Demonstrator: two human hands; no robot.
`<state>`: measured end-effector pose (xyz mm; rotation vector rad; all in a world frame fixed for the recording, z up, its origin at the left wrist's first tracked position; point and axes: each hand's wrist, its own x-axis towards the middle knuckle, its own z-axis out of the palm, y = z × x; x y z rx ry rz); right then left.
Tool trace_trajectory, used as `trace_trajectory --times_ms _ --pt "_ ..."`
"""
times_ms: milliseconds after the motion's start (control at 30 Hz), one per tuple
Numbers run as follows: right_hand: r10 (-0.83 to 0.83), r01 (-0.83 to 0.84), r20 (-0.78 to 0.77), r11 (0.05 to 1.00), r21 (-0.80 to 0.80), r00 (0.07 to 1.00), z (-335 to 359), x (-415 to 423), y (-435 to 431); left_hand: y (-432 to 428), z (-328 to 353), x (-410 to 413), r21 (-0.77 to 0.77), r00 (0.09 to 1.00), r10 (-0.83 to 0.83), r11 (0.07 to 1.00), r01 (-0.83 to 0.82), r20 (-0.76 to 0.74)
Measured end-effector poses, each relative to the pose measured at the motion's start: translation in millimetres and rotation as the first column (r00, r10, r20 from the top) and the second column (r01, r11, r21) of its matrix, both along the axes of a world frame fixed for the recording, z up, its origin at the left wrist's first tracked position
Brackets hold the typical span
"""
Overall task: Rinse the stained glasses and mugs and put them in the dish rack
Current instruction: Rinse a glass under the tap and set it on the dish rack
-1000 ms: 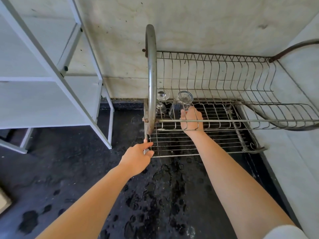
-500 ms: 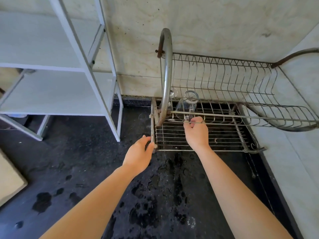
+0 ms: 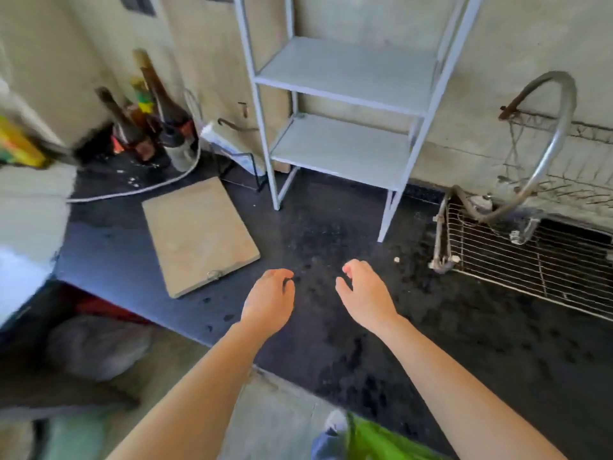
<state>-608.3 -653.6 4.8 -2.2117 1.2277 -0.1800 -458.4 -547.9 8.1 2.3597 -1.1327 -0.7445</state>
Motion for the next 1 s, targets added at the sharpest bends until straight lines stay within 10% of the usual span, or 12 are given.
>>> trace_trajectory --times_ms 367,1000 --pt "0.493 -0.529 -0.282 0.846 -0.066 0.823 -1 197 226 282 2 148 0.078 0.944 0.288 0.95 -0.303 0.163" --pt "0.806 -0.826 -0.182 0.552 -0.115 0.564 28 502 447 505 -4 384 0.026 0.726 0.664 0.734 -0.678 0.181"
